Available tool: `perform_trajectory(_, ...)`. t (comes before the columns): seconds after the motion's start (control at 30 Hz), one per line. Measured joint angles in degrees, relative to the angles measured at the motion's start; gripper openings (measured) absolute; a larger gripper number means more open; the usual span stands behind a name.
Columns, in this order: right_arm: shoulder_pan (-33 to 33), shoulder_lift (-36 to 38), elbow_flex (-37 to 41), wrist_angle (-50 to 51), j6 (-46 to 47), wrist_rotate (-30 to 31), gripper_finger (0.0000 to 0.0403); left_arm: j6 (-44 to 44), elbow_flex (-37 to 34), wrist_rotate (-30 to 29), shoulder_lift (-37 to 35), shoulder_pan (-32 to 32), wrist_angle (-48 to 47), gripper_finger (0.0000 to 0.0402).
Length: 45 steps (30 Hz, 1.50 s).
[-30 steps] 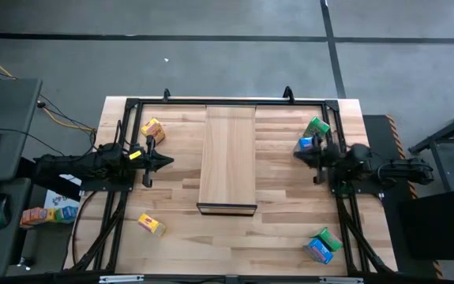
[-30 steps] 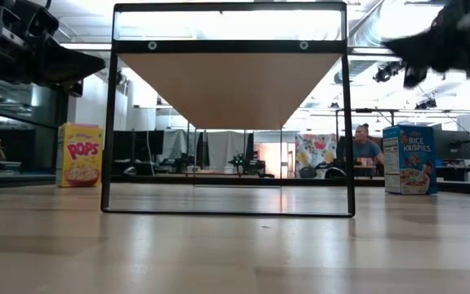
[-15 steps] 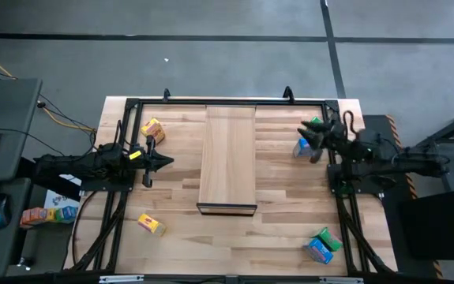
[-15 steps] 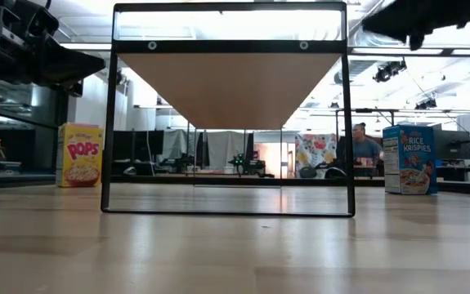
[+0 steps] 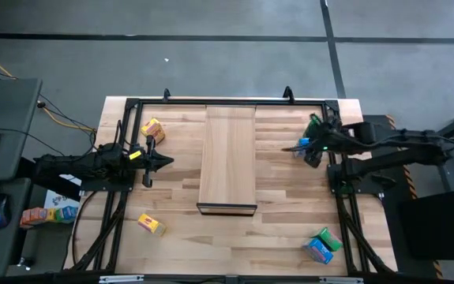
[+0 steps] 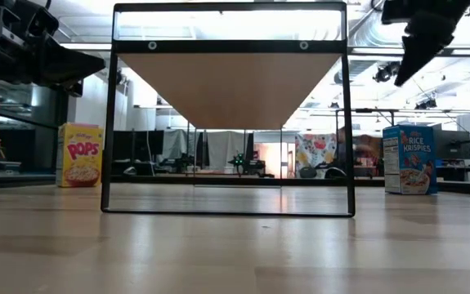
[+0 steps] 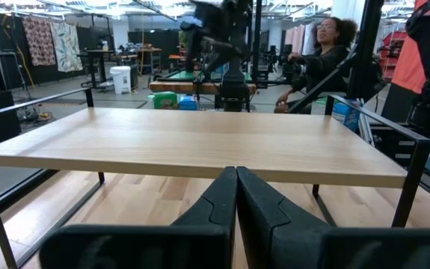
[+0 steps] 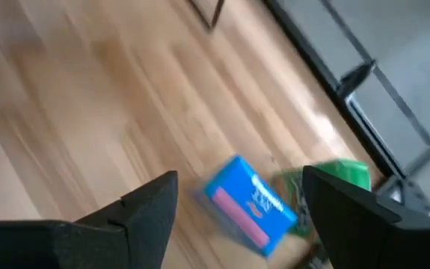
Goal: Stack cereal on shelf
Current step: Put the top blue cereal box on the shelf
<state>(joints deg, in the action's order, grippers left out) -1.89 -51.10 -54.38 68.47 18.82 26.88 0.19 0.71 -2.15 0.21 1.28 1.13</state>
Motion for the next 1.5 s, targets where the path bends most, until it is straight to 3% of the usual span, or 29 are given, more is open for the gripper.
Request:
perform_trajectory(0.3,0.0,-11.6,-0.1,7.2,-9.7,-1.7,0.0275,0.0,0.0,0.0,0.0,0.0,0.0,0.0003)
perform_trajectory(0.57,-0.5,-18.8,-0.1,7.6,-19.4,2.6,0.0275,0.0,0.0,0.0,0.0,0.0,0.0,0.0003)
perform_trajectory(1.2,-16.3,-29.1,-0.1,3.9,-33.8,-0.7,0.0274,0.0,0.0,0.0,0.0,0.0,0.0,0.0003)
perform_trajectory(1.5,-16.7,-30.1,-0.1,3.5,-35.3,-3.6,0.0211,0.0,0.0,0.0,0.0,0.0,0.0,0.0003)
